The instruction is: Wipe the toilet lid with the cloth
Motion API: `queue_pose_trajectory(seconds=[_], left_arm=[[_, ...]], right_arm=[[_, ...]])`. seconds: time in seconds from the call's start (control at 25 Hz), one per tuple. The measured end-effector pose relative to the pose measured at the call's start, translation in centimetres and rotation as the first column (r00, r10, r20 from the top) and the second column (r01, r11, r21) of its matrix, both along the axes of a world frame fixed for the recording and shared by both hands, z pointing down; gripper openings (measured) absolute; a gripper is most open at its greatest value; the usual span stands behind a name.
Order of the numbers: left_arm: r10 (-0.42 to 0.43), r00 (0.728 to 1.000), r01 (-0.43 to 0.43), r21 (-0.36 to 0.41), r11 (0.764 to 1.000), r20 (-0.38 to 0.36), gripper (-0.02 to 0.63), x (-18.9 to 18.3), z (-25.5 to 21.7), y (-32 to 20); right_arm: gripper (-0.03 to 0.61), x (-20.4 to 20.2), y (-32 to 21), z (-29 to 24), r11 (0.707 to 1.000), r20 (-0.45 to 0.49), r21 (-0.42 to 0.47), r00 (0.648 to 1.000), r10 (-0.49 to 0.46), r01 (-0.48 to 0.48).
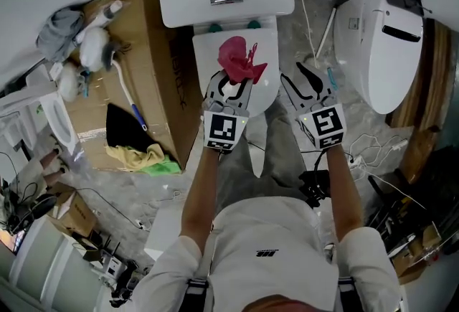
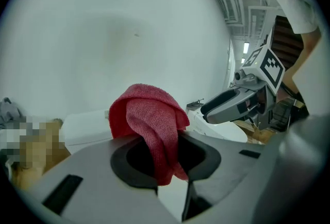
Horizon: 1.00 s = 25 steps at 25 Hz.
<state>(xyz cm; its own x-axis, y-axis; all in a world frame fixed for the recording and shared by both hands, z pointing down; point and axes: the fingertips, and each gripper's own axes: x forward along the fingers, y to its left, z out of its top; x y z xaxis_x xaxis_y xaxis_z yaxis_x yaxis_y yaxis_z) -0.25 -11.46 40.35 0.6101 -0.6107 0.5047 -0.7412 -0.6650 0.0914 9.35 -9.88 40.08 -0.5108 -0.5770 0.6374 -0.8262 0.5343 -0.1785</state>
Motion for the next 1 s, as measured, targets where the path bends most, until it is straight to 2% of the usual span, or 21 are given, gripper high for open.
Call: queue_pose_trajectory(seconds=[0.52,0.68,1.0], left_arm=[[0.025,0.999,-0.022,-0.095,0.995,0.032,0.109,5.8,12.1,-1.4],[0.036,0.999,-0.032,-0.102,0.994,0.037,0.109,6.9,15.1,-1.7],[0.109,0.993,-0.104,-0.098,0.990,0.045,0.109,10.0,20.3,-1.8]], right_arm=[[0.198,3.5,-1.0,11.1,0.992,0.000,-0.071,0.995,-0.102,0.102],[0.197,4.1,-0.8,14.1,0.992,0.002,-0.084,0.995,-0.095,0.095],[0.196,5.4,1.0,19.3,0.990,-0.007,-0.121,0.997,-0.078,0.077]])
